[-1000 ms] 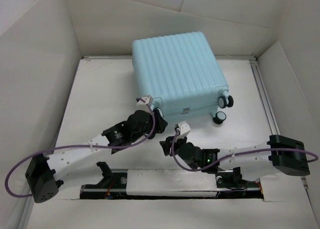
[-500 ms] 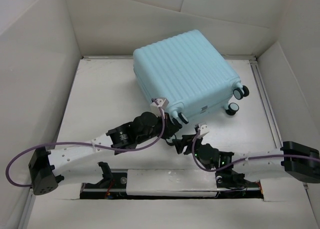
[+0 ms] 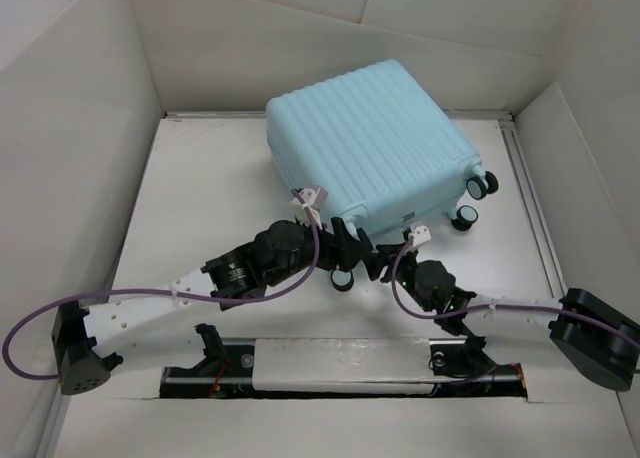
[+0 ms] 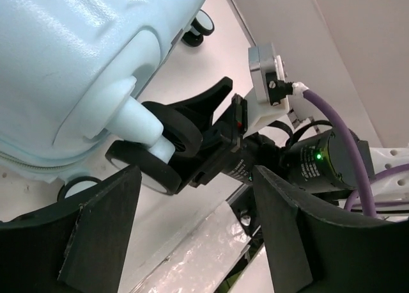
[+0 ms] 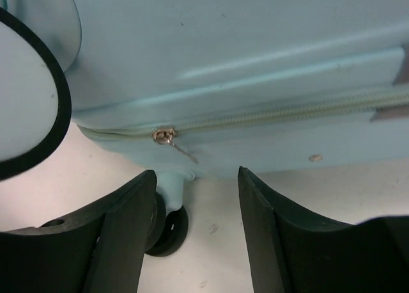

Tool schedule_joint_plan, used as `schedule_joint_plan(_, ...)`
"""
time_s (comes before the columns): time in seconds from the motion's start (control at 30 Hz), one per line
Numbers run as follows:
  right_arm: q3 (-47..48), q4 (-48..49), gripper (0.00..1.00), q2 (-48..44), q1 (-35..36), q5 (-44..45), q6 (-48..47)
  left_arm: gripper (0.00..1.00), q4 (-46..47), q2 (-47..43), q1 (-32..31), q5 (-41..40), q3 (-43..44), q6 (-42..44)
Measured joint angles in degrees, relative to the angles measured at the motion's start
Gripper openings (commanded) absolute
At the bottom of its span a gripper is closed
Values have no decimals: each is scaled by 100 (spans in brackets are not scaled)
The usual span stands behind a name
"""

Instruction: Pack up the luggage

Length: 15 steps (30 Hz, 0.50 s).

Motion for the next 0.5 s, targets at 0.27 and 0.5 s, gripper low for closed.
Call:
schedule_joint_plan(0.27,350,612,49,822,-411,-1158,-540,48,-214,474,37,-273,214,140)
schedule_joint_plan(0.5,278,1355,46,1287,-439,-1198,-686,36,-299,557,57,-549,225,254)
